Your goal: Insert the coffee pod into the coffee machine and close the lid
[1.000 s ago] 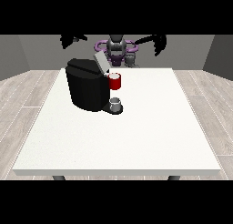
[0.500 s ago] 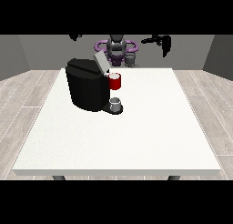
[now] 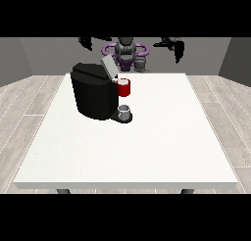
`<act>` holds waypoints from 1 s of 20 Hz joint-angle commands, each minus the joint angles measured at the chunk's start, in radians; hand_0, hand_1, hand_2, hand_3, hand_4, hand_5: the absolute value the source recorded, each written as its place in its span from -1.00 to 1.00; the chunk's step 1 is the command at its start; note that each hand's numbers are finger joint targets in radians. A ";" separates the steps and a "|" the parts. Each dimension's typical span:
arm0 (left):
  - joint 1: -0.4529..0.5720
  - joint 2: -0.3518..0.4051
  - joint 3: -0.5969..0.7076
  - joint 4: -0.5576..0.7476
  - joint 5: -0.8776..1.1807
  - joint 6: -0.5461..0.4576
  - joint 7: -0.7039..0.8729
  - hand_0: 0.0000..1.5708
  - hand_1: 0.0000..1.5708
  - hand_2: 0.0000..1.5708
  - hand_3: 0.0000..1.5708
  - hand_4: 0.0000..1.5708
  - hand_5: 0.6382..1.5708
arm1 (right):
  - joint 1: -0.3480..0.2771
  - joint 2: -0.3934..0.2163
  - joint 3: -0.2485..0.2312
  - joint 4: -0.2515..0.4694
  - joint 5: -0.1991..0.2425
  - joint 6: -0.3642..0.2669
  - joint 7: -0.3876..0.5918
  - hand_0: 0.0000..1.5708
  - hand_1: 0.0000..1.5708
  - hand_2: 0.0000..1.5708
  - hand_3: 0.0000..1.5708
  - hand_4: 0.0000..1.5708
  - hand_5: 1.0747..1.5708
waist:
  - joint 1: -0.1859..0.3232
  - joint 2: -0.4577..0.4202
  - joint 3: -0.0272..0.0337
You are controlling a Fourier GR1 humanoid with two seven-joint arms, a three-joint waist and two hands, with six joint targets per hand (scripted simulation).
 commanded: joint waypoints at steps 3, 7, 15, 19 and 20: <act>0.067 -0.022 -0.095 -0.145 0.078 0.058 0.026 -1.00 -1.00 -1.00 -1.00 -1.00 1.00 | -0.121 0.006 -0.050 0.097 -0.018 0.001 -0.015 -1.00 -1.00 -1.00 -1.00 -1.00 1.00 | 0.022 0.078 0.0002; 0.105 -0.020 -0.052 -0.235 0.080 0.052 0.087 -1.00 -1.00 -1.00 -1.00 -1.00 1.00 | -0.103 -0.009 -0.070 0.145 -0.038 0.037 -0.024 -1.00 -1.00 -1.00 -1.00 -1.00 1.00 | 0.016 0.101 0.0002; 0.202 0.041 -0.086 -0.336 0.117 0.024 0.087 -1.00 -1.00 -1.00 -1.00 -1.00 1.00 | -0.183 0.009 -0.062 0.240 -0.005 0.032 -0.083 -1.00 -1.00 -1.00 -1.00 -1.00 1.00 | -0.005 0.179 0.0000; 0.214 0.065 -0.080 -0.408 0.169 0.026 0.156 -1.00 -1.00 -1.00 -1.00 -1.00 1.00 | -0.252 0.010 -0.047 0.262 0.015 0.034 -0.054 -1.00 -1.00 -1.00 -1.00 -1.00 1.00 | -0.022 0.169 -0.0001; 0.240 0.029 -0.120 -0.410 0.112 0.075 0.116 -1.00 -1.00 -1.00 -1.00 -1.00 1.00 | -0.251 0.037 -0.023 0.260 0.043 0.002 -0.045 -1.00 -1.00 -1.00 -1.00 -1.00 1.00 | -0.028 0.169 -0.0001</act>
